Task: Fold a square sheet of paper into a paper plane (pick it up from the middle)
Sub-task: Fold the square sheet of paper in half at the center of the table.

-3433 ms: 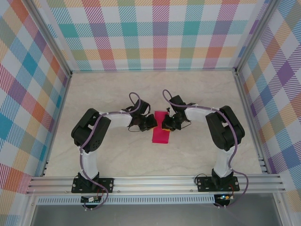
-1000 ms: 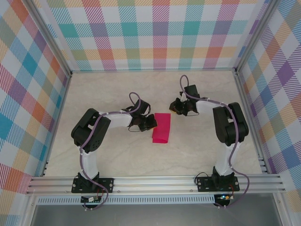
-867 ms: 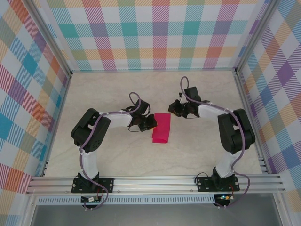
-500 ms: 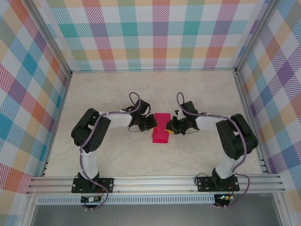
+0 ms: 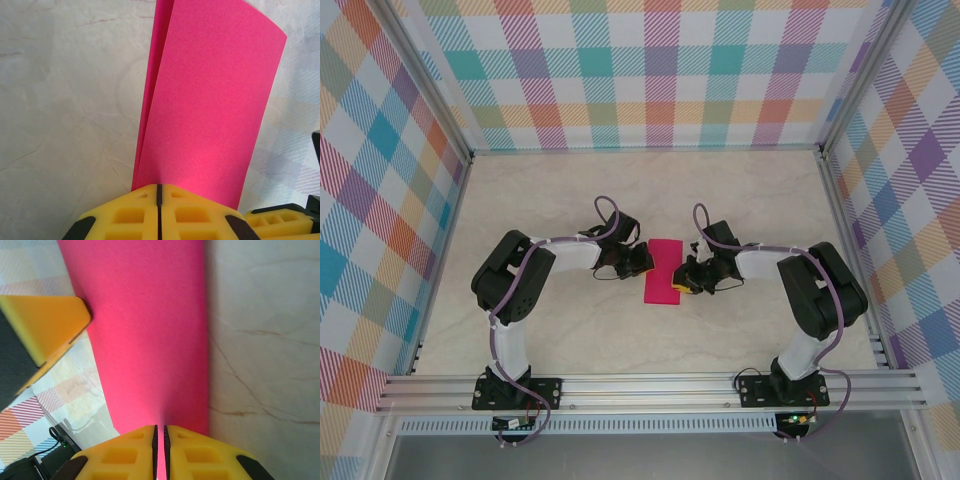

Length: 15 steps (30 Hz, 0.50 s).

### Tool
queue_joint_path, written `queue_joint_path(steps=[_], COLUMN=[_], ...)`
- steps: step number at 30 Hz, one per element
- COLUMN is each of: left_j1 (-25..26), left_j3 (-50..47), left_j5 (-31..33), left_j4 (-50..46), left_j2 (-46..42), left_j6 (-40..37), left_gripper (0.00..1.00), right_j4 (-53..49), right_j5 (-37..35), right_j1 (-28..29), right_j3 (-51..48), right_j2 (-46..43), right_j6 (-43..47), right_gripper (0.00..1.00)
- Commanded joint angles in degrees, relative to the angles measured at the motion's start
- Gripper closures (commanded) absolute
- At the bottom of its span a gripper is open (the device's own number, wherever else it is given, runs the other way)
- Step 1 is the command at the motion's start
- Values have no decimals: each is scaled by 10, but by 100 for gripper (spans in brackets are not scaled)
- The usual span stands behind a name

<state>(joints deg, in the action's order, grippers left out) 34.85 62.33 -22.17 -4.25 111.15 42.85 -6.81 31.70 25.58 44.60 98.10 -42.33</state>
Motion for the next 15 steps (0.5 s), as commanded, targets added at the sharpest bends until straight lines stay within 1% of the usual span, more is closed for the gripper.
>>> queue_joint_path(steps=[1,4,8,15], left_j1=[3,4,3,3], left_j3=[-39,-39,-38,-37], left_j5=[65,65,64,63], left_j4=[-110,-109,-109,-109], left_j2=[26,26,26,26], left_j6=[5,4,4,5], left_gripper=[93,93,93,93], right_j4=[-47,-67,-64,-48], right_j5=[-18,-32,-12,5], right_j1=[3,3,9,14], right_j3=[-4,7,24,49], right_j2=[-11,-22,-41,-24], right_j6=[31,40,37,29], right_gripper=[86,86,85,85])
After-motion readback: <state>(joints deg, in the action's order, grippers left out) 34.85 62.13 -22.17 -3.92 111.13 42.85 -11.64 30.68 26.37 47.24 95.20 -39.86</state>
